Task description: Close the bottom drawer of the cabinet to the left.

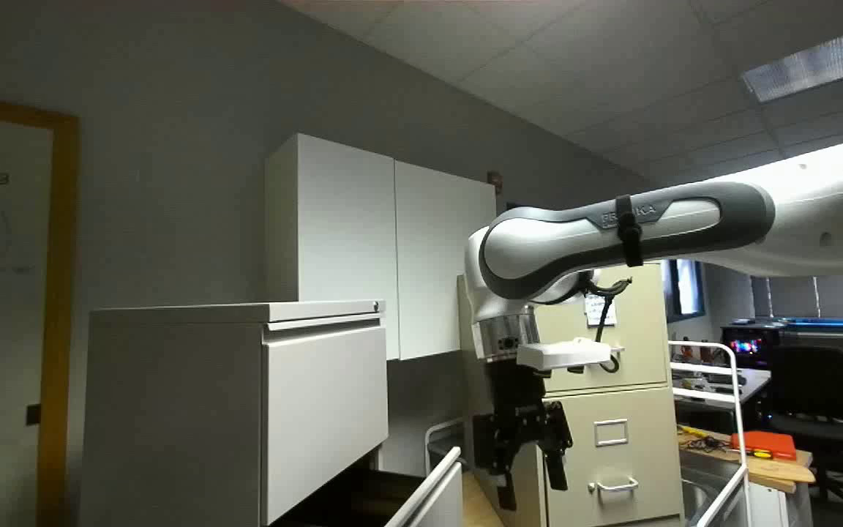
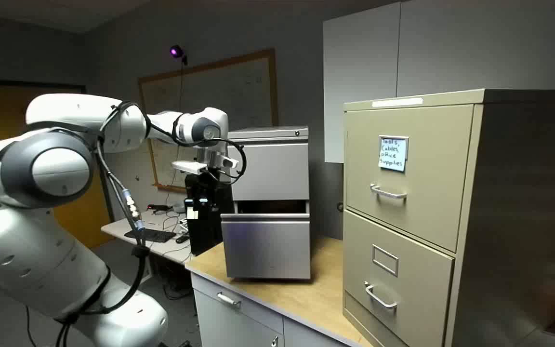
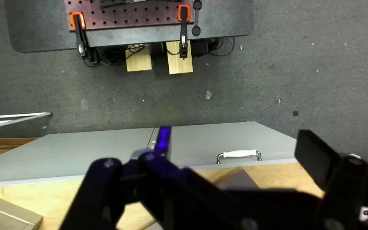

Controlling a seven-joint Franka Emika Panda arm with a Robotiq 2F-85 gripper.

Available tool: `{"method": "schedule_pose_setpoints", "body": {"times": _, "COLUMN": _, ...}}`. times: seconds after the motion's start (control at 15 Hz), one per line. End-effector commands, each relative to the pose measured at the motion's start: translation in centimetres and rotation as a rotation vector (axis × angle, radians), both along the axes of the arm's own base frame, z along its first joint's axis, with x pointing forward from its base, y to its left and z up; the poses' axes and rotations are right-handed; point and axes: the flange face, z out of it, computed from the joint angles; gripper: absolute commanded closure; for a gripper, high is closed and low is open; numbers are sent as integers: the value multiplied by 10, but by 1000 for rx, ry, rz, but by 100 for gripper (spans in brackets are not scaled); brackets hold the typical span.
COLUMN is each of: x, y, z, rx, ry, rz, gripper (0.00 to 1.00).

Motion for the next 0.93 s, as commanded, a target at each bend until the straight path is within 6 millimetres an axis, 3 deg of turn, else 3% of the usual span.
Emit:
{"method": "schedule_pose_setpoints", "body": {"times": 0.0, "x": 0, "y": 0, "z": 1, "rx": 0, "ry": 0, "rz": 0, "gripper": 0}}
{"method": "schedule_pose_setpoints", "body": {"times": 0.4, "x": 0, "y": 0, "z": 1, "rx": 0, "ry": -1, "rz": 0, "gripper": 0}}
{"method": "schedule_pose_setpoints", "body": {"times": 0.67, "x": 26, "y": -15, "z": -8, "rx": -4, "ry": -60, "rz": -57, "gripper": 0}}
{"method": "schedule_pose_setpoints", "body": {"times": 0.87, "x": 54, "y": -29, "z": -31, "rx": 32, "ry": -114, "rz": -101, "gripper": 0}}
